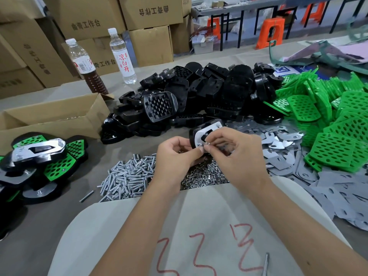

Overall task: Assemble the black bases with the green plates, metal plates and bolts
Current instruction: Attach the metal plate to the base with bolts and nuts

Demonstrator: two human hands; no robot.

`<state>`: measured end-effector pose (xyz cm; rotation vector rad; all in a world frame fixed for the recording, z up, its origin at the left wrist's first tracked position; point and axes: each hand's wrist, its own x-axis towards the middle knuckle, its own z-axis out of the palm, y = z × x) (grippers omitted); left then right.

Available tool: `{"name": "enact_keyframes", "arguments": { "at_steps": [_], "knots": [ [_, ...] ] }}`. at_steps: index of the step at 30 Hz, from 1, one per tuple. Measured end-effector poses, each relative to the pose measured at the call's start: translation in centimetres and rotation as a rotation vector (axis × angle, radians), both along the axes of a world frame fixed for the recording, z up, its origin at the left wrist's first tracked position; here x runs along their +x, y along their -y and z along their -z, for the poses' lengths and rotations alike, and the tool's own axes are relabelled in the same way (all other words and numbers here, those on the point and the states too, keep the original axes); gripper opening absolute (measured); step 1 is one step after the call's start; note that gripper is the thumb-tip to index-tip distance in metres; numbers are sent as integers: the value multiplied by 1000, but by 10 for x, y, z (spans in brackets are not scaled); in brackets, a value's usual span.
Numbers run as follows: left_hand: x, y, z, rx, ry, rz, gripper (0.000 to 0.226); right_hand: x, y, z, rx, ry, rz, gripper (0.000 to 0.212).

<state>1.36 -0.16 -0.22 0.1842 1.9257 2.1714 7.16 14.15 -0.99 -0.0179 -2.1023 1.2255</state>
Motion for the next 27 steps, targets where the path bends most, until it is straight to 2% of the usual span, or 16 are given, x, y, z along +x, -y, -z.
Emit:
{"name": "enact_keyframes", "arguments": {
  "at_steps": [3, 7, 13, 19, 27],
  "knots": [
    [-1, 0, 2, -27, -26, -5, 18, 0, -2, -1, -22, -21, -20, 20],
    [1, -1, 2, -109, -147, 5, 25, 0, -7, -2, -188, 38, -110, 20],
    [4, -4, 3, -221, -318, -70, 22, 0, -11, -4, -279, 58, -210, 23],
    [11, -6, 2, -319, -516, -156, 18, -1, -14, -6, -458, 96, -298, 20],
    [16, -9, 0, -345, -722, -226, 18, 4, -13, -9, -464, 25, -296, 20]
  ]
}}
